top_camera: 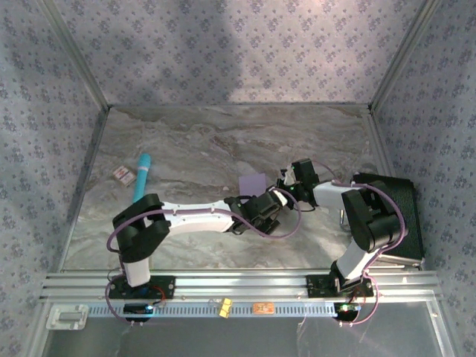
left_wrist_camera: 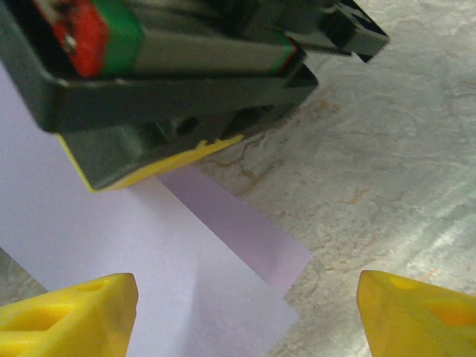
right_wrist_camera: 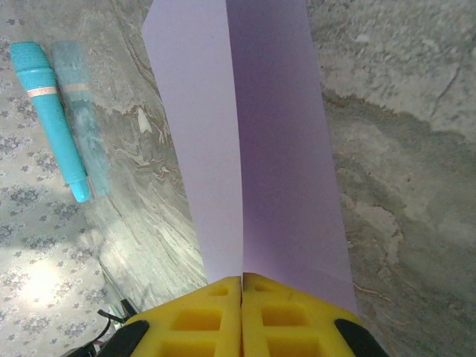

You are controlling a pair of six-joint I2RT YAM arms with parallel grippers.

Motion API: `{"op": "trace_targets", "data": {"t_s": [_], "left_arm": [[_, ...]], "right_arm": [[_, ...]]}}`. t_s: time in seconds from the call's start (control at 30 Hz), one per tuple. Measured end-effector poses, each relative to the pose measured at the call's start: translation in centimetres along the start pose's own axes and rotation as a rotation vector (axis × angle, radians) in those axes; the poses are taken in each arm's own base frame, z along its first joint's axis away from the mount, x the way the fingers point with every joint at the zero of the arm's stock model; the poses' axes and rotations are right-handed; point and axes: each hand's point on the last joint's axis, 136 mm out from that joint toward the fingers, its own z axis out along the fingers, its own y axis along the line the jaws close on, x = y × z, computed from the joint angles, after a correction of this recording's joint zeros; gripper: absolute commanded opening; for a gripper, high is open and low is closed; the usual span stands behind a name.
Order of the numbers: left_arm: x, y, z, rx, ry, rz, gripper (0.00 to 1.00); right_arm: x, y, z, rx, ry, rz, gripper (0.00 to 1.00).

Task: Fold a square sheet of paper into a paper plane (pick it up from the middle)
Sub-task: Fold the triangle a second time at the center of the table.

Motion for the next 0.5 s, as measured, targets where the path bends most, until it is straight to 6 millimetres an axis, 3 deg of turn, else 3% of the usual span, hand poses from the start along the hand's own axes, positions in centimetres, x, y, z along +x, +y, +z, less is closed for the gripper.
{"op": "trace_targets", "data": {"t_s": [0.3,0.5], "left_arm": [[0.38,0.20,0.04,-0.023,0.014,0.011,0.68],[0.40,0.23,0.05,-0.025,0.014,0.005,0.57]], "right_arm": [[-0.13,-0.07,-0.08,0.000,-0.004,0.003,0.08],[-0.14,-0.06,-0.08,0.000,-0.004,0.003,0.08]]}}
